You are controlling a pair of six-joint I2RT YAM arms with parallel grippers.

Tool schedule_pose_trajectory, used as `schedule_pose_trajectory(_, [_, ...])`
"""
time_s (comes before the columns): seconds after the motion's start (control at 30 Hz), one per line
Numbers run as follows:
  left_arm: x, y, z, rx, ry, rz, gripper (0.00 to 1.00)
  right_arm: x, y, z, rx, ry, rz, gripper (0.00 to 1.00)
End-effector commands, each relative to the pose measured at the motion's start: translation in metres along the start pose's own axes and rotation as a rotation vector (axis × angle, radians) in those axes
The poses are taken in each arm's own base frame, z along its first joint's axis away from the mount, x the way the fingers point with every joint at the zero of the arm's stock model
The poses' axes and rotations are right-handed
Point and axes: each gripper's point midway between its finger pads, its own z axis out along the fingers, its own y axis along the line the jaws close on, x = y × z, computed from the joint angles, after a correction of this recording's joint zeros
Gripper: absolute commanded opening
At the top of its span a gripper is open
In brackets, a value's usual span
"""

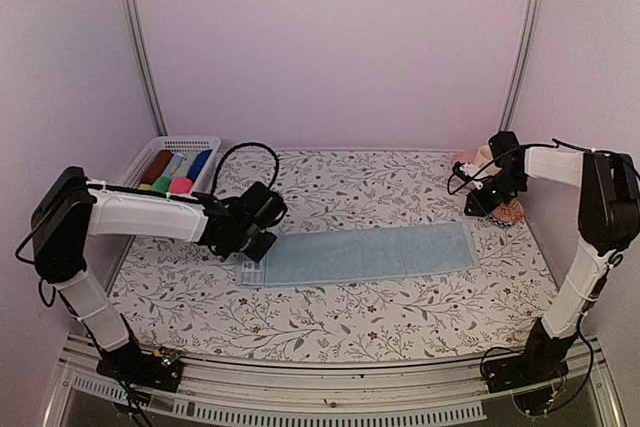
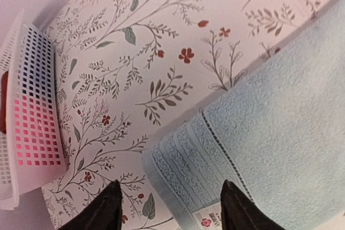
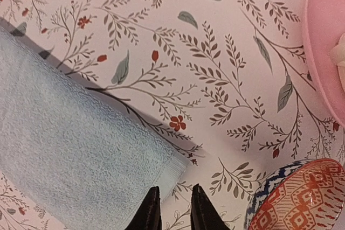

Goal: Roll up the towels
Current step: Pick up the towel from the center of the board.

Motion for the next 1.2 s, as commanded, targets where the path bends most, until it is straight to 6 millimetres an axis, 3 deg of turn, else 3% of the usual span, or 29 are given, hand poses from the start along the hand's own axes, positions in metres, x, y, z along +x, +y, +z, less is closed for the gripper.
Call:
schedule_pose_trajectory(0.0, [-0.033, 0.006, -0.013, 0.127, -0.105, -0.110, 0.54, -0.030, 0.027, -0.020, -0.107, -0.117, -0.070, 0.18])
schedule_pose_trajectory(0.13, [-0.037, 0.010, -0.003, 0.227, -0.139, -0.210, 0.11, -0.041, 0.057, -0.015, -0.233, -0.149, -0.105, 0.07])
schedule_pose_trajectory(0.17, [-0.036, 0.011, 0.001, 0.244, -0.137, -0.228, 0.02, -0.043, 0.061, -0.014, -0.258, -0.157, -0.104, 0.05])
schedule_pose_trajectory(0.2, [-0.035, 0.011, 0.005, 0.259, -0.140, -0.243, 0.00, -0.045, 0.062, -0.012, -0.272, -0.158, -0.099, 0.04])
schedule_pose_trajectory(0.4, [-0.024, 0.004, 0.032, 0.290, -0.090, -0.255, 0.00, -0.041, 0.059, 0.015, -0.299, -0.112, -0.054, 0.03])
schedule_pose_trajectory(0.63, [0.003, -0.009, 0.066, 0.275, 0.037, -0.230, 0.00, -0.014, 0.052, 0.050, -0.268, 0.008, 0.011, 0.03])
schedule_pose_trajectory(0.77, [0.014, -0.010, 0.076, 0.252, 0.088, -0.223, 0.00, -0.005, 0.046, 0.060, -0.235, 0.047, 0.028, 0.03])
schedule_pose_trajectory(0.97, [0.010, -0.004, 0.072, 0.230, 0.079, -0.235, 0.00, -0.002, 0.035, 0.060, -0.171, 0.065, 0.037, 0.08])
schedule_pose_trajectory(1.03, [0.005, -0.003, 0.068, 0.237, 0.066, -0.240, 0.09, -0.007, 0.034, 0.050, -0.162, 0.043, 0.032, 0.20])
schedule_pose_trajectory(1.1, [-0.002, 0.001, 0.063, 0.239, 0.049, -0.246, 0.28, -0.012, 0.033, 0.033, -0.155, 0.008, 0.035, 0.34])
schedule_pose_trajectory(1.17, [-0.011, 0.007, 0.054, 0.234, 0.023, -0.253, 0.41, -0.015, 0.031, 0.015, -0.150, -0.031, 0.041, 0.44])
